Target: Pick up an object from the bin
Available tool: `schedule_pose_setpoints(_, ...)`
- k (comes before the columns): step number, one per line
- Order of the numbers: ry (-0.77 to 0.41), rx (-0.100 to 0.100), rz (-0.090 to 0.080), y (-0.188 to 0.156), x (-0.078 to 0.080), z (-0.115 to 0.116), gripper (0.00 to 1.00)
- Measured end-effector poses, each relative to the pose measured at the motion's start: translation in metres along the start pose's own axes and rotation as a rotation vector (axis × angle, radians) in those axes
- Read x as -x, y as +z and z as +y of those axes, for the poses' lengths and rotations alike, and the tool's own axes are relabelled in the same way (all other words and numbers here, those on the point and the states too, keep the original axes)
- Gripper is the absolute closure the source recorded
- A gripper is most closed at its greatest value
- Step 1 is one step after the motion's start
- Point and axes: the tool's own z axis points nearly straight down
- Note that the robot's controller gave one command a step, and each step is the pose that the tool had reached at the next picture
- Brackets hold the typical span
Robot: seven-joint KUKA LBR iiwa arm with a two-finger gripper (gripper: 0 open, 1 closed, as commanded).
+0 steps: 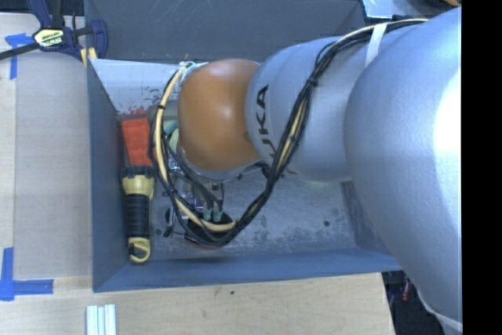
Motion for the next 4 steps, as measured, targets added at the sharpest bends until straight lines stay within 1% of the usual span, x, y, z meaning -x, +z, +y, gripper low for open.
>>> schedule_pose_setpoints(1, 0.0, 0.0, 0.0, 0.0, 0.0, 0.0, 0.0)
schedule_pose_setpoints(2, 0.08, 0.001, -0.002, -0.084, -0.003, -0.012, 1.0)
schedule_pose_setpoints(3, 0.078, 0.0, -0.002, -0.084, -0.003, -0.012, 1.0)
schedule_pose_setpoints(4, -0.186, 0.001, -0.003, -0.046, 0.004, 0.007, 1.0)
